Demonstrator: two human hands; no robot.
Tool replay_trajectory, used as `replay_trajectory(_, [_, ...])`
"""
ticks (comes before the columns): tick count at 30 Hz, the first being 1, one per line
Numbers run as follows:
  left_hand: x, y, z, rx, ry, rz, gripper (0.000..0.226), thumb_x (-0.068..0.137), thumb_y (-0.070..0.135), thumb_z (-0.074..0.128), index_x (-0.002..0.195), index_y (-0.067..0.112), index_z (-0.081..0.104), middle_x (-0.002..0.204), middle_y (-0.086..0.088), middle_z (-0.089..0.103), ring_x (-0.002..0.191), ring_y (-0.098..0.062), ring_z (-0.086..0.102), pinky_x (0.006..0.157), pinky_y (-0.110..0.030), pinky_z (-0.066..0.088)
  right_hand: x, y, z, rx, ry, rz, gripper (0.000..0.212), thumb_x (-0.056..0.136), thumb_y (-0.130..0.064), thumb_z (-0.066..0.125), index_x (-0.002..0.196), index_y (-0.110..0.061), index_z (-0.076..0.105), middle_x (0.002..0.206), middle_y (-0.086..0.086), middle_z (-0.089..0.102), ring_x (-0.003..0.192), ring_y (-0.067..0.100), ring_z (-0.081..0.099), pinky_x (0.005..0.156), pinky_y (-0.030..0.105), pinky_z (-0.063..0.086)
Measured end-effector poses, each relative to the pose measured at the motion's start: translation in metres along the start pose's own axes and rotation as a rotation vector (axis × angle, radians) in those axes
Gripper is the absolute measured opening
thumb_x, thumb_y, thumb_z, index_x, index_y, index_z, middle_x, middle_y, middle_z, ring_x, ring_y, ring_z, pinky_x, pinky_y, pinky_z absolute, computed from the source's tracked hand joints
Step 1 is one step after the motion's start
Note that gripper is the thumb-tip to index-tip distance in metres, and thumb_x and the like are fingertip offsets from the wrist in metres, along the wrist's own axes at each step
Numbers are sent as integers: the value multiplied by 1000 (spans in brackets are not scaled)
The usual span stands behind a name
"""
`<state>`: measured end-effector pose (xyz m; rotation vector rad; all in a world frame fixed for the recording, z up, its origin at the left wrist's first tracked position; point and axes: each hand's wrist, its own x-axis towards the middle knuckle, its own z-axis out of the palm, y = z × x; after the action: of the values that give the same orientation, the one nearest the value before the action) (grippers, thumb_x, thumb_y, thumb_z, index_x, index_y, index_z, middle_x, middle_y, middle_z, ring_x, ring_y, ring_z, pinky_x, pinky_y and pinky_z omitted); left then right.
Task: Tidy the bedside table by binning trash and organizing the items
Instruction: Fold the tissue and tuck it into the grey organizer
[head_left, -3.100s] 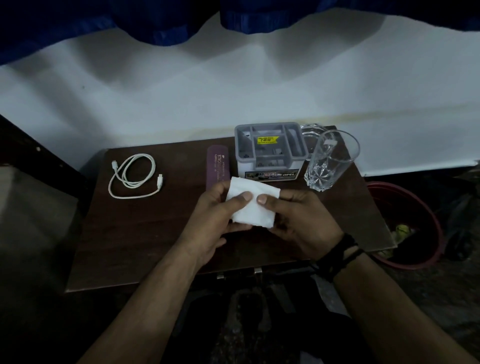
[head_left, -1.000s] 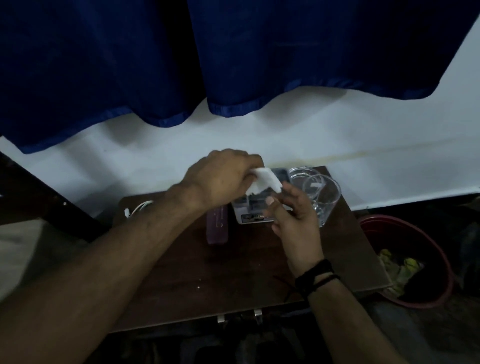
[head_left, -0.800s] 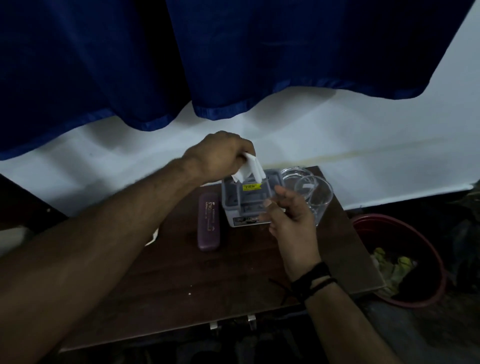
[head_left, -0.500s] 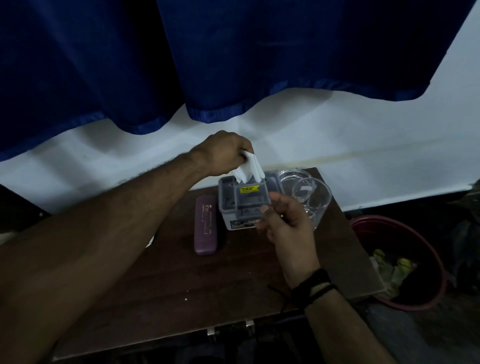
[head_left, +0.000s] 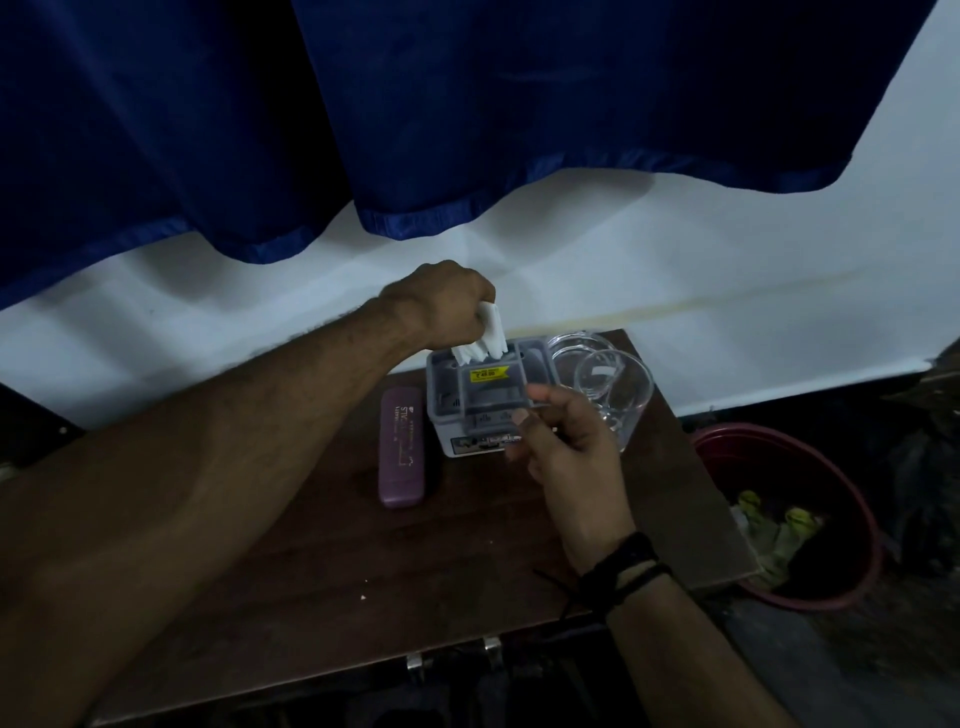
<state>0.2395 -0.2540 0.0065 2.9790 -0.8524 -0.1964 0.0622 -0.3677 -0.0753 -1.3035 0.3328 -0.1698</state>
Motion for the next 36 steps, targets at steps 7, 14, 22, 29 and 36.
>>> replay_trajectory(7, [1, -1, -2, -34, -67, 52, 16, 86, 19, 60, 98, 23, 69, 100, -1, 68, 93, -23, 61, 73, -31, 40, 1, 0, 0, -12, -1, -3, 21, 96, -9, 66, 114, -19, 66, 109, 24, 66, 67, 13, 65, 55, 13, 47])
replay_trajectory(14, [2, -1, -2, -64, -24, 54, 5, 91, 32, 57, 90, 30, 62, 96, 1, 64, 90, -24, 57, 74, -33, 42, 0, 0, -1, -25, -10, -14, 19, 96, -9, 66, 114, -16, 66, 107, 26, 66, 68, 13, 65, 56, 13, 47])
replay_trajectory(22, [5, 3, 9, -82, -30, 13, 22, 91, 31, 61, 110, 21, 64, 102, -2, 61, 91, -22, 53, 76, -32, 39, 0, -3, -1, -14, -13, 1, 20, 96, -9, 66, 115, -15, 66, 109, 25, 66, 67, 10, 65, 55, 12, 47])
replay_trajectory(29, [5, 6, 23, 30, -91, 7, 36, 87, 37, 65, 117, 18, 56, 114, -9, 63, 89, -25, 52, 77, -36, 47, -1, -3, -1, -8, -3, -6, 18, 96, -9, 66, 113, -15, 67, 106, 22, 67, 75, 18, 65, 54, 12, 46])
replay_trajectory(36, [9, 3, 16, 0, -71, 93, 52, 86, 53, 67, 125, 22, 51, 110, -2, 57, 95, -24, 52, 77, -35, 42, -1, -4, -1, -9, -9, -1, 16, 96, -10, 66, 112, -13, 67, 100, 14, 67, 73, 15, 65, 53, 11, 46])
